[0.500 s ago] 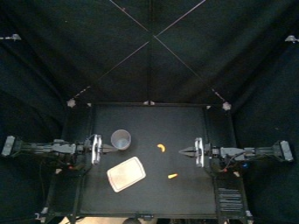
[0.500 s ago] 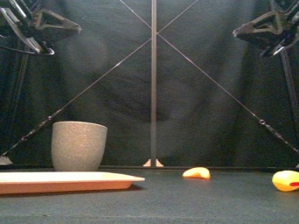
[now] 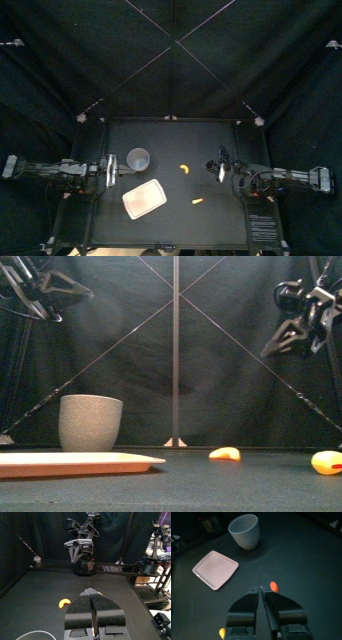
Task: Pick the tangerine then place it on the pink plate
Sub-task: Pick the tangerine
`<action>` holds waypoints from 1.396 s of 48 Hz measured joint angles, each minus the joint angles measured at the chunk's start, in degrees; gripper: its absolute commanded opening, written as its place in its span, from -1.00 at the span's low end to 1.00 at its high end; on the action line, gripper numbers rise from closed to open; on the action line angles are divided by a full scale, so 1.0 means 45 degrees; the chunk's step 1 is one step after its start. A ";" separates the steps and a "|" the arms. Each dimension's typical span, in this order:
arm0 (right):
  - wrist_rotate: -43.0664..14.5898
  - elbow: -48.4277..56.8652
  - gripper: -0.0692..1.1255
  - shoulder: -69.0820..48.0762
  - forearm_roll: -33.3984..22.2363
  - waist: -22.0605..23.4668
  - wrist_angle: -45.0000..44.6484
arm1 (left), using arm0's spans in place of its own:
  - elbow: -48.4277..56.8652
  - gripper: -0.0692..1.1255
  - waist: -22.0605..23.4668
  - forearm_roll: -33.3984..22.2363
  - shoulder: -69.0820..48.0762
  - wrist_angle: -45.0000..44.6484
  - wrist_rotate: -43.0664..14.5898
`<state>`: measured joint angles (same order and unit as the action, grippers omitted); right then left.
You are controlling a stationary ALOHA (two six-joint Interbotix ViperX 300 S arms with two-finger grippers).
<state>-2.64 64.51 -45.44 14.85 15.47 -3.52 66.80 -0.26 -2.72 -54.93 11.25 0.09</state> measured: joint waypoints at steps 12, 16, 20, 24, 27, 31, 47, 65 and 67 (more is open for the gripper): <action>0.0000 -0.1035 0.76 0.2617 0.0195 0.0703 -0.0117 | 0.0020 -0.86 -0.0195 0.0000 0.0000 -0.0020 0.0000; 0.0000 -0.1563 0.76 0.3633 0.0215 0.0723 -0.0156 | 0.0078 -0.86 -0.0293 0.0000 0.0000 -0.0020 0.0000; 0.0000 -0.2031 0.76 0.4785 0.0273 0.0762 -0.0332 | 0.0176 -0.86 -0.0391 0.0000 0.0000 0.0000 0.0000; 0.0000 -0.2539 0.76 0.5996 0.0527 0.0762 -0.0664 | 0.0273 -0.86 -0.0508 0.0000 0.0000 -0.0020 0.0000; 0.0000 -0.2891 0.75 0.6758 0.0762 0.0762 -0.0938 | 0.0352 -0.86 -0.0605 0.0000 0.0020 -0.0039 0.0000; -0.0020 -0.3457 0.75 0.7734 0.0957 0.0781 -0.1348 | 0.0430 -0.86 -0.0664 0.0000 0.0000 -0.0078 0.0020; -0.0020 -0.5098 0.75 1.0371 0.0820 0.1094 -0.2852 | 0.0684 -0.86 -0.0781 -0.0020 0.0000 -0.0098 0.0000; -0.0020 -0.5742 0.73 1.1465 0.0625 0.1230 -0.3145 | 0.0684 -0.86 -0.0762 -0.0020 0.0020 -0.0078 0.0000; -0.0020 -0.5781 0.71 1.1523 0.0625 0.1250 -0.3145 | 0.0684 -0.86 -0.0762 -0.0020 0.0020 -0.0078 0.0000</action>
<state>-2.72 38.50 6.42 17.67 21.09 -17.67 69.87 -3.69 -2.81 -54.84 10.90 0.09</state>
